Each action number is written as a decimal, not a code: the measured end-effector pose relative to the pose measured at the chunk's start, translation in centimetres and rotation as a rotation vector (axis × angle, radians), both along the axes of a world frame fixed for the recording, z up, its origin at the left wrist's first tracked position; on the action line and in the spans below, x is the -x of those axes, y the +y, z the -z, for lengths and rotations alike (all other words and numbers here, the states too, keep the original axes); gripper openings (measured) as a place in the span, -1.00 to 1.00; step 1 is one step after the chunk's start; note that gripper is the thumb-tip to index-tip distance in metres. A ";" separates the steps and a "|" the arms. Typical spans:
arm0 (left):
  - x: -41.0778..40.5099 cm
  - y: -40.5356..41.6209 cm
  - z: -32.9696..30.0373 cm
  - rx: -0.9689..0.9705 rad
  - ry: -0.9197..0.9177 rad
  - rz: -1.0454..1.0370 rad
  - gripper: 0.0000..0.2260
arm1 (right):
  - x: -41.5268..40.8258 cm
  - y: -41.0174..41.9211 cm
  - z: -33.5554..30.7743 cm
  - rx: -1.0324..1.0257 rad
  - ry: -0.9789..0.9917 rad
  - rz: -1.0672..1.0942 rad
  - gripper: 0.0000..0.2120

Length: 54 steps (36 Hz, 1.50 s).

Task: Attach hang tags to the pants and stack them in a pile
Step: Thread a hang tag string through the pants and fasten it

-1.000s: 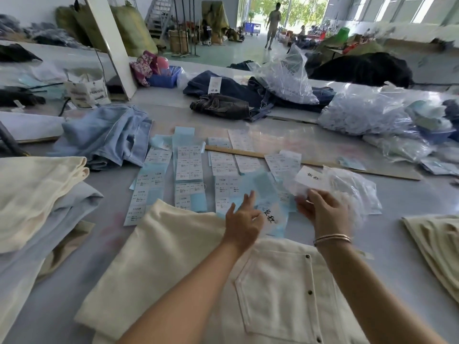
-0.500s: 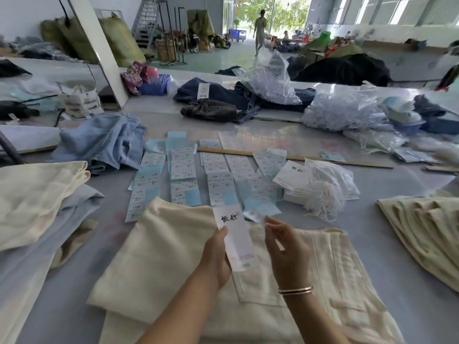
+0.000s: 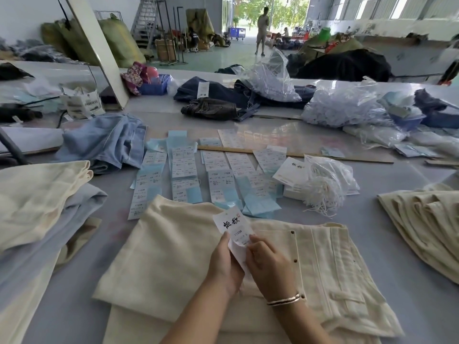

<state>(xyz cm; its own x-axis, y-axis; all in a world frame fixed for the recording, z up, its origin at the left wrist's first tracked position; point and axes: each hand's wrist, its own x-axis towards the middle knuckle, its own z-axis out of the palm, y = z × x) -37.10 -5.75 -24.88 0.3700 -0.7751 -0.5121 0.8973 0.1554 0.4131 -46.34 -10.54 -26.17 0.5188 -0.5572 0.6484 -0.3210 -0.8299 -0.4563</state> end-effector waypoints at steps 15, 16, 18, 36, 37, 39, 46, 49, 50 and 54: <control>-0.8 -2.6 -1.0 -0.309 -0.143 0.186 -0.82 | 3.1 -1.4 -0.8 0.309 0.452 -0.095 -0.71; -0.9 -2.8 -1.0 -0.317 -0.136 0.193 -0.82 | 3.5 -1.8 -1.0 0.345 0.491 -0.130 -0.69; -1.1 -3.6 -1.0 -0.324 -0.148 0.166 -0.87 | 4.4 -3.1 -1.7 0.341 0.508 -0.211 -0.70; -0.8 -6.8 1.3 -0.588 -1.055 0.366 -0.88 | 5.5 -27.8 -5.5 -0.316 0.517 0.481 -0.77; -0.8 -6.9 1.4 -0.594 -1.061 0.363 -0.86 | 5.0 -28.0 -5.3 -0.327 0.528 0.489 -0.77; -0.7 -6.9 1.5 -0.602 -1.073 0.365 -0.83 | 4.3 -28.4 -4.9 -0.387 0.540 0.505 -0.75; -0.9 -7.0 1.8 -0.590 -1.082 0.378 -0.83 | 3.8 -29.0 -4.4 -0.618 0.303 0.560 -0.82; -0.9 -7.0 1.7 -0.584 -1.106 0.380 -0.88 | 3.9 -29.5 -4.8 -0.761 0.061 0.481 -0.78; -0.9 -7.0 1.7 -0.582 -1.111 0.381 -0.88 | 3.9 -29.5 -5.0 -0.773 -0.014 0.460 -0.77; -0.8 -6.7 1.2 -0.552 -1.139 0.403 -0.90 | 4.0 -29.5 -5.5 -0.775 -0.114 0.377 -0.84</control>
<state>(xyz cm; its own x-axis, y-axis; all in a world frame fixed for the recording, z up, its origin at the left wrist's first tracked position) -36.33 -12.50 -26.07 0.5941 -0.7230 -0.3525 -0.0465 -0.4684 0.8823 -50.29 -40.01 -20.63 0.1653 -0.9849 0.0516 -0.4299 -0.1191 -0.8950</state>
